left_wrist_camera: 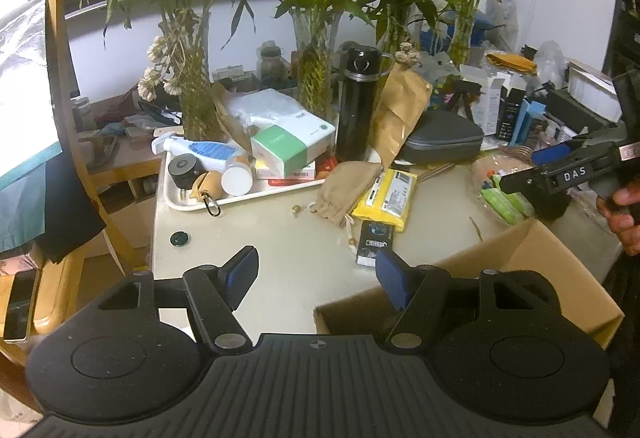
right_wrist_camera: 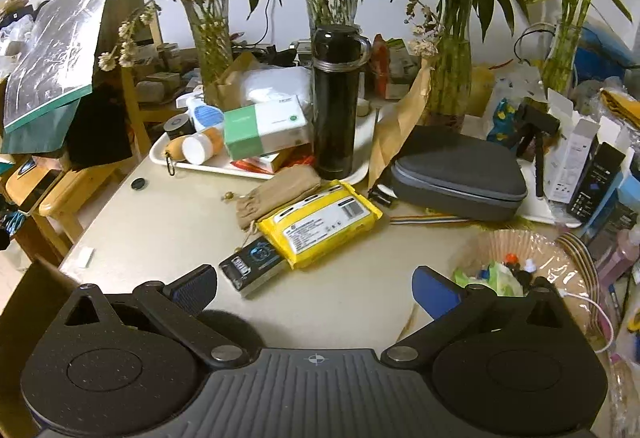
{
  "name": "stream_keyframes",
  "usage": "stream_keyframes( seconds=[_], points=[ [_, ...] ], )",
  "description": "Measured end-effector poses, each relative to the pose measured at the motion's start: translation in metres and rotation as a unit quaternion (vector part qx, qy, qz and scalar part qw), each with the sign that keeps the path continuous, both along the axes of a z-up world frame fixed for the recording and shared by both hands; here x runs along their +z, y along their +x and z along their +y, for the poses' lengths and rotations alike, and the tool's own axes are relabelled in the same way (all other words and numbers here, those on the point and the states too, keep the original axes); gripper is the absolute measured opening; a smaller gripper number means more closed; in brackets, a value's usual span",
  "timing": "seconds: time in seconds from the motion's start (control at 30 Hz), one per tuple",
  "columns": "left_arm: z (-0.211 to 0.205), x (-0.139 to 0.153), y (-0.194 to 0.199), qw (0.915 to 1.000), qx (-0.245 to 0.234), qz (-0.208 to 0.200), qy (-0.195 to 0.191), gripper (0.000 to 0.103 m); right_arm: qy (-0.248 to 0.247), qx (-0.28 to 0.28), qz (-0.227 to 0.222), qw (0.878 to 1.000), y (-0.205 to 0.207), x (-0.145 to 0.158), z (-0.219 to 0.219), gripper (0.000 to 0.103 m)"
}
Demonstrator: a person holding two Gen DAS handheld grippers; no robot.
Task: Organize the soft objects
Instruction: 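Move both tools back over the desk toward the black card pouch, then close the left tool on the black card pouch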
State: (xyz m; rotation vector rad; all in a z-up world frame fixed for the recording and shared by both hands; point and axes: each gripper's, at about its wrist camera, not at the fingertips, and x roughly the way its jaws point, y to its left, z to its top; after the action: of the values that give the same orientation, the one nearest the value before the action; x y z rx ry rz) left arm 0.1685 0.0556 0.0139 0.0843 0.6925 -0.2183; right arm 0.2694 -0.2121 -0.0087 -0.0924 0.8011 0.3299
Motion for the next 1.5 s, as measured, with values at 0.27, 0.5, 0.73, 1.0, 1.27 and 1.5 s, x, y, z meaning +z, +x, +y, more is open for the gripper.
stream_keyframes(
  seconds=[0.27, 0.5, 0.73, 1.0, 1.27, 1.5],
  points=[
    [0.005, -0.012, 0.030, 0.9999, -0.009, 0.011, 0.001, 0.064, 0.019, -0.009, 0.013, 1.000, 0.025, -0.018, -0.008, 0.103],
    [0.004, -0.027, 0.057, 0.9993, -0.026, 0.025, 0.004, 0.064, 0.026, -0.008, 0.030, 0.999, 0.042, -0.026, -0.007, 0.103],
    [-0.001, -0.040, 0.082, 0.9977, -0.052, 0.039, 0.014, 0.064, 0.017, -0.010, 0.031, 0.999, 0.056, -0.030, -0.007, 0.103],
    [-0.019, -0.051, 0.104, 0.9901, -0.125, 0.048, 0.044, 0.064, 0.004, -0.003, 0.049, 0.999, 0.070, -0.038, -0.009, 0.103],
    [-0.044, -0.056, 0.128, 0.9736, -0.211, 0.060, 0.063, 0.064, -0.012, 0.018, 0.060, 0.998, 0.075, -0.043, -0.005, 0.103],
    [-0.074, -0.077, 0.157, 0.9573, -0.260, 0.093, 0.085, 0.064, 0.001, 0.020, 0.063, 0.998, 0.073, -0.040, -0.008, 0.103]
  ],
)
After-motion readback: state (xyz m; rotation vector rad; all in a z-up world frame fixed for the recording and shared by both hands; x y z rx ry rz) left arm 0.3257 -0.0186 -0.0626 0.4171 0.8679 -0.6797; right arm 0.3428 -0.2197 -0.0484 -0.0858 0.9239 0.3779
